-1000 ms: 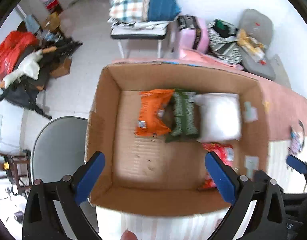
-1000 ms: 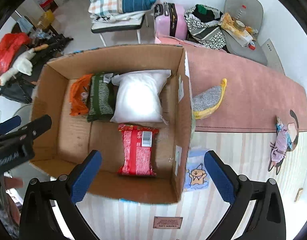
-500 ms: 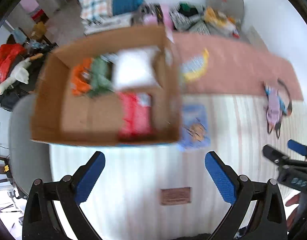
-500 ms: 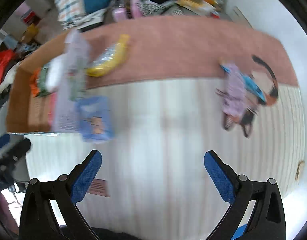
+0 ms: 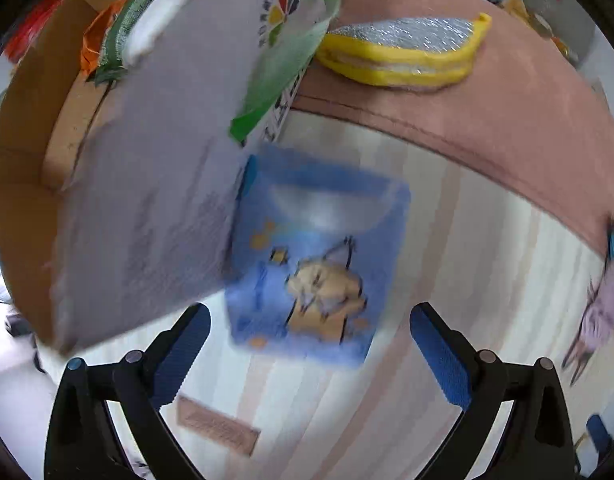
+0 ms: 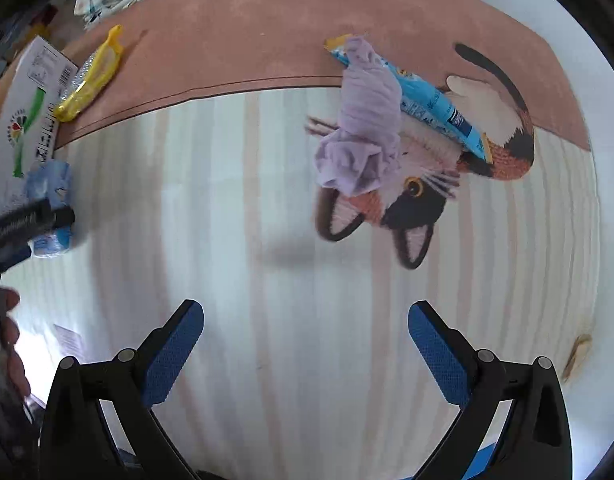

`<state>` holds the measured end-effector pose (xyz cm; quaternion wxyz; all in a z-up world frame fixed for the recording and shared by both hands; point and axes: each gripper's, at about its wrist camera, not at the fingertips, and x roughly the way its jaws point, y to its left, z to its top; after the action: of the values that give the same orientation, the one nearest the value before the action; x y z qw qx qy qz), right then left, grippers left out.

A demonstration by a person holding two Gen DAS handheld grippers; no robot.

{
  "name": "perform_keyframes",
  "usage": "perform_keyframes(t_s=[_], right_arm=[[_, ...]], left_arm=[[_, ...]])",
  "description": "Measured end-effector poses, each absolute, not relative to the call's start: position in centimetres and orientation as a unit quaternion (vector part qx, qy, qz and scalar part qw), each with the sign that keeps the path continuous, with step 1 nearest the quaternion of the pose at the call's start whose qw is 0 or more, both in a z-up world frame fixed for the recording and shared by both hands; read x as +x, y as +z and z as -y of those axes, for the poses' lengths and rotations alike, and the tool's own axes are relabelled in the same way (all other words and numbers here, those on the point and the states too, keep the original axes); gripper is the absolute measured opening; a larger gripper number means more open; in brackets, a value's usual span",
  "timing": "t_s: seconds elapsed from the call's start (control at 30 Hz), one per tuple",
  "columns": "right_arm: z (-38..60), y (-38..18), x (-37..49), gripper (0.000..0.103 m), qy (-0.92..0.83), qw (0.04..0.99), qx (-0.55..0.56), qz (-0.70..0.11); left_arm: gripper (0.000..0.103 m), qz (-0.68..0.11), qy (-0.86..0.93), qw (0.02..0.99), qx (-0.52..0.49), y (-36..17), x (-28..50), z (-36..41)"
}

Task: Organize soft objects
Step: 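Grasp the blue bear-print tissue pack with the left tool while the right tool grasps the lavender cloth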

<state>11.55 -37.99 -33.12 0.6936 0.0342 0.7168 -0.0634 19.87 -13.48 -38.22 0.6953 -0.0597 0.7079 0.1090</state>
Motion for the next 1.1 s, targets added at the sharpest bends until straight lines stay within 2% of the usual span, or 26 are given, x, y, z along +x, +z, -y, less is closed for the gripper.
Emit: perform_keyframes(t_s=[0.07,0.1,0.2,0.3,0.57,0.63,0.67,0.7,0.73,0.77,0.8,0.93,1.1], right_arm=[[38.8,-33.1,12.0,0.103,-0.064,0.696,0.039,-0.714],[39.2,-33.0,12.4,0.103,-0.064,0.698,0.041,-0.712],[40.5,-32.8,13.7,0.103,-0.066,0.701,0.05,-0.708],[41.6,-33.1,15.8,0.103,-0.068,0.707,0.05,-0.702],[43.6,-36.4,21.1,0.103,-0.075,0.693,0.048,-0.715],[44.1,-37.6,21.7,0.098,-0.077,0.683,0.054,-0.724],[44.1,-38.2,22.0,0.082,-0.071,0.677,0.061,-0.73],[44.0,-38.7,22.1,0.062,-0.066,0.67,0.065,-0.736],[43.9,-38.8,22.1,0.059,-0.069,0.668,0.054,-0.739],[43.4,-38.6,21.9,0.049,-0.061,0.675,0.04,-0.735],[43.2,-38.6,21.6,0.045,-0.057,0.674,0.034,-0.736],[41.3,-38.7,18.8,0.044,-0.022,0.665,0.018,-0.746],[39.7,-38.7,15.6,0.044,0.0,0.666,0.006,-0.745]], left_arm=[[0.098,-0.711,0.119,0.689,-0.078,-39.1,20.2,13.2],[0.085,-0.71,0.116,0.689,-0.09,-39.4,20.1,13.1],[0.06,-0.699,0.109,0.7,-0.1,-39.2,19.9,13.5],[0.054,-0.696,0.093,0.706,-0.095,-38.6,19.4,14.7],[0.056,-0.719,0.012,0.694,-0.033,-38.5,15.3,20.6],[0.056,-0.727,0.008,0.686,-0.018,-38.8,14.6,21.3],[0.057,-0.732,0.004,0.681,-0.02,-38.8,14.4,21.4],[0.057,-0.737,0.0,0.676,-0.025,-38.8,14.3,21.4],[0.057,-0.742,-0.007,0.67,-0.033,-38.6,14.5,21.2],[0.059,-0.745,-0.013,0.665,-0.041,-38.6,14.2,21.3],[0.063,-0.748,-0.017,0.661,-0.052,-38.3,14.2,21.2],[0.066,-0.764,-0.031,0.639,-0.085,-37.3,14.0,19.6],[0.072,-0.753,-0.043,0.654,-0.059,-34.6,14.3,19.8]])
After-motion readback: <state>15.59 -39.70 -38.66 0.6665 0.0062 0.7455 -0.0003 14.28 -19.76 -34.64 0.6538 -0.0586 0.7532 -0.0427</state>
